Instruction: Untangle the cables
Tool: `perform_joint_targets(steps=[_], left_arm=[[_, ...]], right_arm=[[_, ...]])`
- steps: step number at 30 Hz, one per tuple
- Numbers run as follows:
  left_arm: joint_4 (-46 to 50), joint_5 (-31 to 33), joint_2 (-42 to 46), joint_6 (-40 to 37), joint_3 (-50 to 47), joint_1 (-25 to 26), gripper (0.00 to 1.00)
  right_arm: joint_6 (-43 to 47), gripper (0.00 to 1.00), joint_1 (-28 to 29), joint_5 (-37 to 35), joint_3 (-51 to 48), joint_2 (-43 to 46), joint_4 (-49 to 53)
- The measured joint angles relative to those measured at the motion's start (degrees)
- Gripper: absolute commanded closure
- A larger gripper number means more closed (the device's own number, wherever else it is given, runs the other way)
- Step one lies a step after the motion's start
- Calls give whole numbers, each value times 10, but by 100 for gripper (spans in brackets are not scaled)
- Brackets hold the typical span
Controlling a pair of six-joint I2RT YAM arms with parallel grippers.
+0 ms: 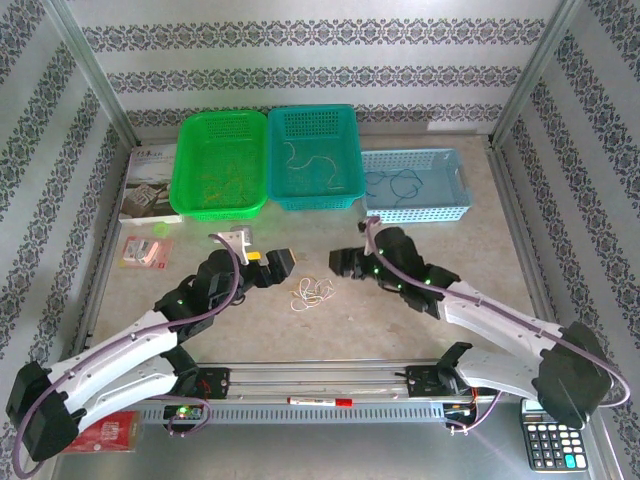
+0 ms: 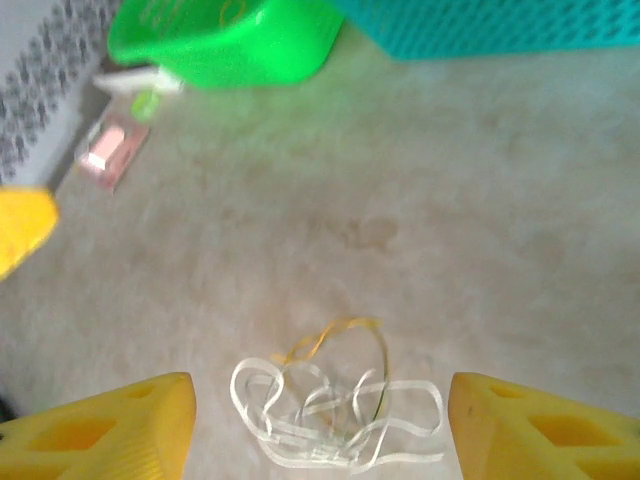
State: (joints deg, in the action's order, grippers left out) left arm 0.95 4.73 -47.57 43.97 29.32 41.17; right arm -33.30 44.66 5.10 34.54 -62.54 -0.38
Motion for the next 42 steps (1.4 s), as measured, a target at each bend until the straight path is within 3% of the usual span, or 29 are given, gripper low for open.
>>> perform_joint_targets(steps=[7,22,25,28,32,42], left_arm=[[23,-7,-15,7,0,-12,0],[30,-28,-30,16,0,-20,0],[30,-30,-31,16,0,-21,0],[30,-32,-36,16,0,-23,0],[30,-39,-44,16,0,-27,0],[30,-54,-71,8,0,-31,1]], right_arm=[[-14,34,55,-8,-14,-41,-9],[-12,44,62,37,43,-188,-43],[-10,53,62,45,54,-212,-52],[-7,69,62,50,65,-232,-56],[-2,98,62,58,70,-239,-60],[-2,100,61,56,-1,-144,-63]])
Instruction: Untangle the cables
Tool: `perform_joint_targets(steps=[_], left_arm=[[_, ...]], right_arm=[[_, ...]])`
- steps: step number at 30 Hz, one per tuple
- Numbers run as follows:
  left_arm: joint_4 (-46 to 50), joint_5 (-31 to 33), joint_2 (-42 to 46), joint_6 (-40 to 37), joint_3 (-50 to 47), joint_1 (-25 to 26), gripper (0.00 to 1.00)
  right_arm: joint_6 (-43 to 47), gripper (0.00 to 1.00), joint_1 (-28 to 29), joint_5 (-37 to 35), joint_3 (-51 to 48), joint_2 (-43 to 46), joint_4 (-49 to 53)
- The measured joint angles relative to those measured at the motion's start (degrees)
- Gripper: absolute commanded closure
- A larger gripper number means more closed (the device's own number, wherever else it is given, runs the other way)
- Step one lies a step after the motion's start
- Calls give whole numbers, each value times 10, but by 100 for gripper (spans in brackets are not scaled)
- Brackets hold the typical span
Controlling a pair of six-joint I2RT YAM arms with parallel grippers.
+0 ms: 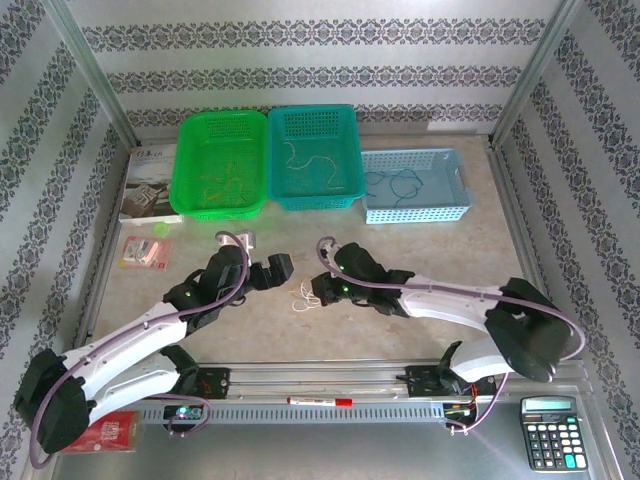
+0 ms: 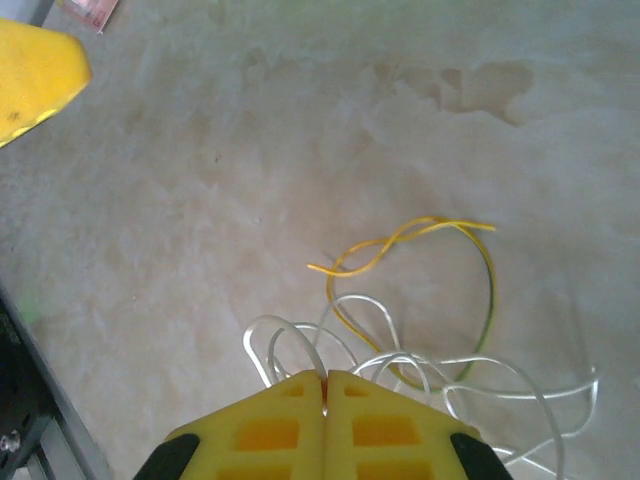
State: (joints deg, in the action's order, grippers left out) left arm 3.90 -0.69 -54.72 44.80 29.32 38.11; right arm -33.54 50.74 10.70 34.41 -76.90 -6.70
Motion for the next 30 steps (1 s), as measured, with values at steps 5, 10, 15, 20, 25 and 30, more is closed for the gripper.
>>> perform_joint_targets(steps=[5,10,15,20,25,30], left_arm=[[0,-20,-37,-19,7,0,12],[0,-52,-97,-41,27,-1,28],[9,-70,-162,-61,47,-1,37],[27,-66,-196,-80,64,2,44],[31,-63,-223,-90,70,10,51],[31,-63,-249,-95,75,24,57]], right_arm=[[-8,100,-4,-24,-69,71,1],[-22,100,-31,-55,-137,133,0],[-33,100,-57,-70,-178,171,1],[-39,89,-64,-73,-184,182,2],[-44,72,-64,-72,-184,182,3],[-43,58,-68,-68,-179,188,12]])
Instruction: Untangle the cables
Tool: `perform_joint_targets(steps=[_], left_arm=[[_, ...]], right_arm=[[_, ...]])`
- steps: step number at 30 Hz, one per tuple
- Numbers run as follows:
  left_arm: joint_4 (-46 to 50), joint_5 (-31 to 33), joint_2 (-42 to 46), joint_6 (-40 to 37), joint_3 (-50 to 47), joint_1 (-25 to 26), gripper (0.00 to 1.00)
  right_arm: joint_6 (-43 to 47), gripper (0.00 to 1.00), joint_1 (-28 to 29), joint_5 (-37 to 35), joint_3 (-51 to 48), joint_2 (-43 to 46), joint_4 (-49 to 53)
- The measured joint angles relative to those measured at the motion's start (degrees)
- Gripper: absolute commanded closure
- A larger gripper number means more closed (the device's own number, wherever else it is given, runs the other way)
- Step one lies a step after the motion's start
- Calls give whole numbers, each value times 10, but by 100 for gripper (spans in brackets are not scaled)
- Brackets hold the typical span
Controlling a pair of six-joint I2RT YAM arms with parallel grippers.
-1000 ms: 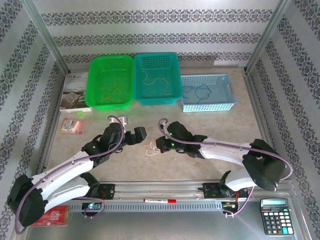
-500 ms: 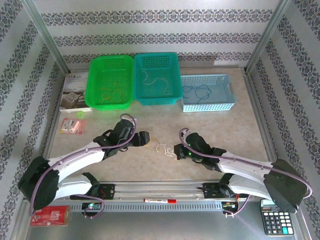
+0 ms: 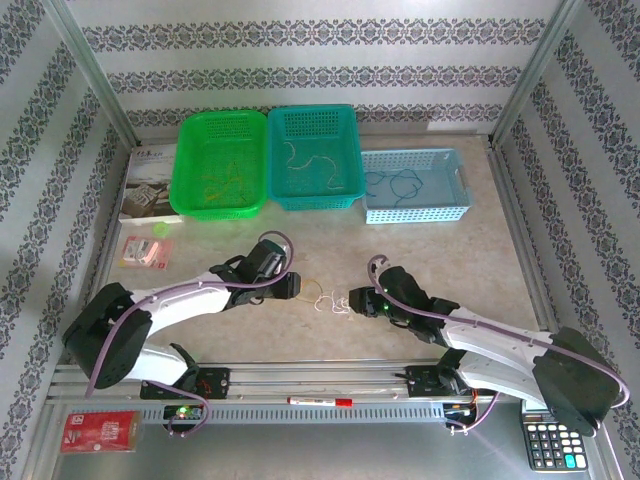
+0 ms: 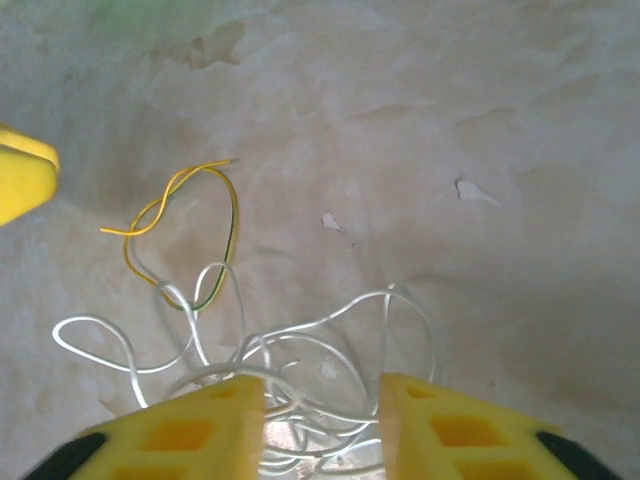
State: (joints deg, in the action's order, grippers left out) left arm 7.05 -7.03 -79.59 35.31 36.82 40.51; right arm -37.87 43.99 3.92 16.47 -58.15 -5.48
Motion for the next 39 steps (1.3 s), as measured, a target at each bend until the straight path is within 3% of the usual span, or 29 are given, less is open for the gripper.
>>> perform_joint_targets(steps=[11,17,28,35,39], left_arm=[[0,2,-38,-3,17,18,65],[0,2,-52,-4,21,23,66],[0,15,-59,-3,21,27,62],[0,17,-66,-3,21,27,66],[0,17,-66,-2,21,27,72]], right_arm=[[-2,61,15,5,61,20,9],[-6,74,38,7,86,7,8],[-13,94,65,13,97,-112,-43],[-15,99,65,17,97,-195,-99],[-15,99,65,18,97,-232,-125]])
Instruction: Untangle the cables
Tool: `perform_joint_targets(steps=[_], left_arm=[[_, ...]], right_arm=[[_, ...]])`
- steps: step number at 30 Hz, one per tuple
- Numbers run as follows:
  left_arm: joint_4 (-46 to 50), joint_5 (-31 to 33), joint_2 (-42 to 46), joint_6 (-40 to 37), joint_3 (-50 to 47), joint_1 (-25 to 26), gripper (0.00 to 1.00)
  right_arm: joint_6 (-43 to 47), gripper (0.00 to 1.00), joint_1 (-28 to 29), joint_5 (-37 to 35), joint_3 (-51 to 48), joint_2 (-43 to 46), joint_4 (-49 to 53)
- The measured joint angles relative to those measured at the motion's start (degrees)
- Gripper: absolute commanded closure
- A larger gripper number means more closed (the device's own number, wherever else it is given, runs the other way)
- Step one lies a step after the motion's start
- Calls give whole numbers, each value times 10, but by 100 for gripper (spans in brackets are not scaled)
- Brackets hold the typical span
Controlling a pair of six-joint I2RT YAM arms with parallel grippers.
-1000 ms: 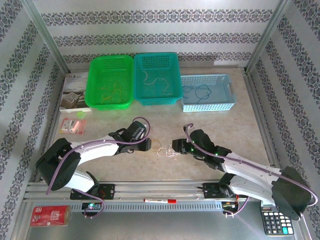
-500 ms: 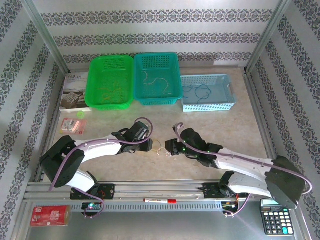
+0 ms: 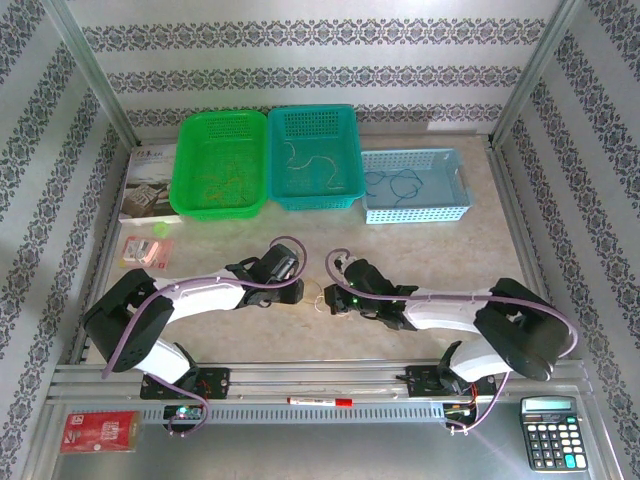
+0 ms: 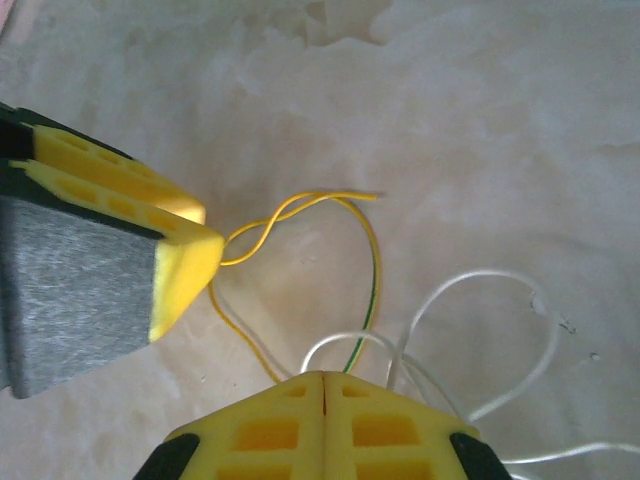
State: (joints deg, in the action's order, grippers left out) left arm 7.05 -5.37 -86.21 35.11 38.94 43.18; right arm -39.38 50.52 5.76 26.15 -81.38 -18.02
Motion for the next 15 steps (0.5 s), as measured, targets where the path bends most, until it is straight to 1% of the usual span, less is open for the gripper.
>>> perform_joint_targets(steps=[5,12,13,15], left_arm=[[0,0,0,0,0,3,77],[-2,-2,-3,2,0,4,95],[-1,-2,-3,3,0,4,98],[-1,-2,-3,3,0,4,100]], right_arm=[[-4,100,0,3,0,-38,-30],[-15,100,0,7,-5,-71,-68],[-15,100,0,7,-7,-72,-73],[-15,100,0,8,-10,-73,-80]])
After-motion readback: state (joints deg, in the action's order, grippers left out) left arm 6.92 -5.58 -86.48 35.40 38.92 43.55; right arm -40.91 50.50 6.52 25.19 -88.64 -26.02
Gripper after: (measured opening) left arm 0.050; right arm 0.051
